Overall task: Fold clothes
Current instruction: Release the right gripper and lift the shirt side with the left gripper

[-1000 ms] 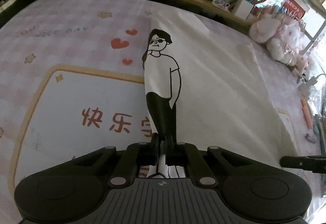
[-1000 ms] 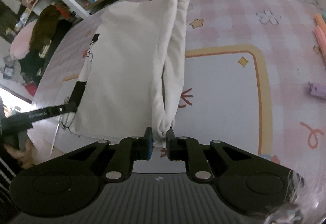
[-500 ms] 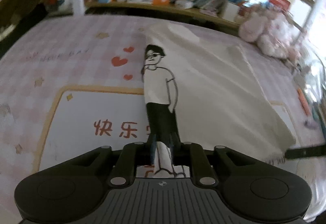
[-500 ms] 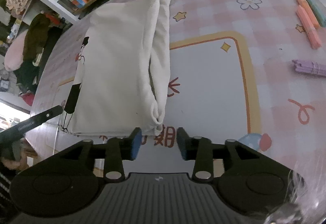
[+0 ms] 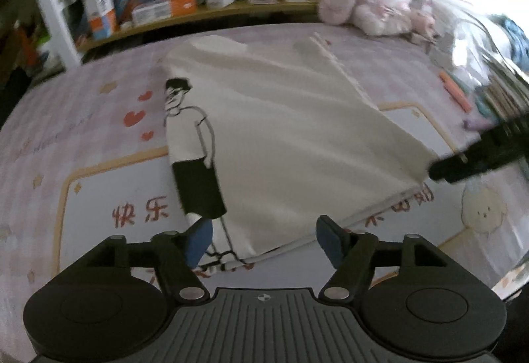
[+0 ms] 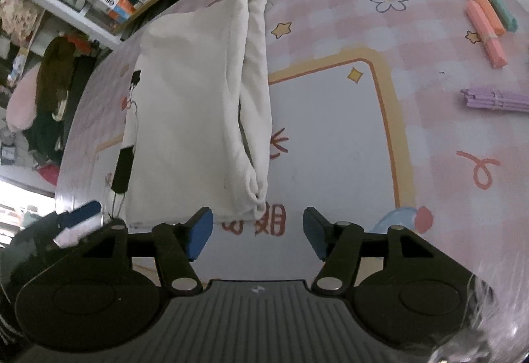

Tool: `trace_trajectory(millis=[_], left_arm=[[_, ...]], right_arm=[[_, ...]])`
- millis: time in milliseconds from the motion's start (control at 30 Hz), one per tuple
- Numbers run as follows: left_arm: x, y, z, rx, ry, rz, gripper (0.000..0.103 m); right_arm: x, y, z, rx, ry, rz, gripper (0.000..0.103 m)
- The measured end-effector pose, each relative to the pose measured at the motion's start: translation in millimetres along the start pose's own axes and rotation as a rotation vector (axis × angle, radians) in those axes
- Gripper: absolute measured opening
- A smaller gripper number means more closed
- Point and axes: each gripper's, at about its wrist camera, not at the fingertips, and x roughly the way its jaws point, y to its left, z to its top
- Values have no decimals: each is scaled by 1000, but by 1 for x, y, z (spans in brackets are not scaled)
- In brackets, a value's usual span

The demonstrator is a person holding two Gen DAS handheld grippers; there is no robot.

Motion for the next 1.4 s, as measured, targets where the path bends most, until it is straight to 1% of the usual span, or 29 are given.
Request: trace_trajectory(millis=[67,100,133,167,233,333,400,433,467,500,567,633,667,733,800,900,1067,1167,1233,1267,1300,1333,1367,1400], left_arm=[[-1,-8,-1,43,-12,6,73],[-2,-12,-1,65,-18,9,76],[-2,-17,-2,86,-24,12,80],[-3,-20,-2,109,-31,12,80],[-2,-26,-3,157,-38,-5,80],[4,-36,-3,218,-34,-25,81],[7,-42,-3,245,-39,-33,85],[8,-45,-3,257,-39,-37,86],[10,-47,-3,269,-41,-41,87],[11,-49,-2,277,-42,-41,88],[16,-51,-3,279,-42,-32,89],[20,-52,-3,280,-43,-22,90],[23,-53,-3,281,-43,-18,90],[27,-54,-3,283,-44,-8,90],[31,-56,-3,285,-44,1,90],[38,-58,-4,288,-45,15,90],[50,-58,0,276,-56,59,90],[52,-56,1,268,-68,71,90],[52,-55,1,265,-70,73,90],[51,-54,2,262,-73,74,90],[50,-53,3,259,-74,73,90],[50,-52,4,256,-72,70,90],[50,-51,5,254,-69,67,90],[51,-50,6,251,-67,64,90]], right_arm=[[3,0,3,15,3,11,57],[5,-1,4,21,3,11,56],[7,-1,5,28,7,11,53],[10,-1,5,39,14,13,50],[15,-2,6,60,29,17,44],[21,0,6,86,29,38,42],[25,2,6,97,33,40,30],[27,2,6,102,33,36,21],[28,2,6,106,32,34,17],[28,1,6,110,33,38,16],[23,-1,7,139,25,70,13],[12,-2,10,174,8,128,11],[6,-1,12,185,-4,159,9],[-5,4,18,198,-29,220,7],[-13,9,24,199,-49,257,5],[-17,16,30,187,-57,271,5],[-15,17,31,184,-38,251,5],[-15,14,30,177,-31,243,5],[-17,15,30,140,-36,225,7],[-19,17,29,108,-43,208,11],[-22,20,28,65,-52,186,13],[-26,23,28,11,-60,163,22],[-29,27,27,-53,-69,133,39],[-32,33,26,-145,-81,88,46]])
